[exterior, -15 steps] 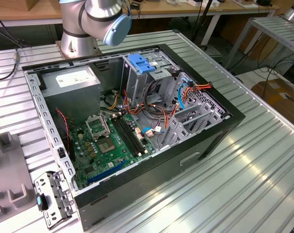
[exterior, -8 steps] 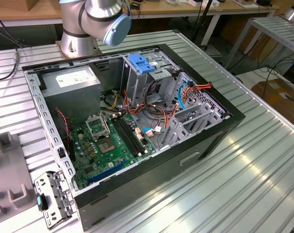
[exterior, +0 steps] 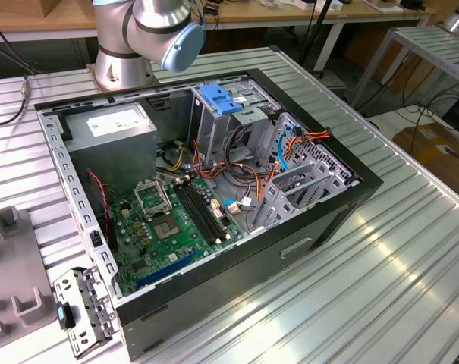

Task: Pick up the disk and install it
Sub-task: 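Pick up the disk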

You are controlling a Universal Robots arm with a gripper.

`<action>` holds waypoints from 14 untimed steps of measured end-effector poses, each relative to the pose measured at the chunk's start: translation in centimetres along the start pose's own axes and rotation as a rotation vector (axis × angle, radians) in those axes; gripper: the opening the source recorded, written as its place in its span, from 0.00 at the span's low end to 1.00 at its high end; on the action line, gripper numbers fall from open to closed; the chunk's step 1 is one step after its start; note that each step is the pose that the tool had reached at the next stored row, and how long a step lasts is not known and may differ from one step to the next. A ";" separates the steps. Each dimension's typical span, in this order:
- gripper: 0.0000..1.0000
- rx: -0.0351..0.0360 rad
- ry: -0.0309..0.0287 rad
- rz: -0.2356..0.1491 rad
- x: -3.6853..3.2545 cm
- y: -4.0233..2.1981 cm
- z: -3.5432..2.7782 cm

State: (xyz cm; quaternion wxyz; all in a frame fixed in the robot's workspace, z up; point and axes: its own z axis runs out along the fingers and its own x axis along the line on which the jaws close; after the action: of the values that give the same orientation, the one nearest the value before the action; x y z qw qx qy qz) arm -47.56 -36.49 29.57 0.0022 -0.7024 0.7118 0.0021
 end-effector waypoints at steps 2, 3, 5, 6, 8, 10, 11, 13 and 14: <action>0.37 0.0002 -0.0001 0.000 0.00 0.00 -0.04; 0.37 0.0003 -0.0001 0.000 0.00 0.00 -0.33; 0.37 -0.0001 0.0000 0.000 0.00 0.00 -0.45; 0.37 0.0000 0.0000 0.000 0.00 0.00 -0.50; 0.37 0.0002 -0.0001 0.000 0.00 0.00 -0.59; 0.37 0.0002 -0.0001 0.000 -0.01 0.00 -0.61; 0.37 0.0001 0.0000 0.000 0.00 0.00 -0.62; 0.37 0.0000 -0.0001 0.000 0.00 0.00 -0.65; 0.37 -0.0001 0.0000 0.000 0.00 0.00 -0.68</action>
State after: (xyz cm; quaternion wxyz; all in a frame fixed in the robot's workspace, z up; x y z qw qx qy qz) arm -47.56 -36.49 30.25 0.0022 -0.7024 0.7118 0.0021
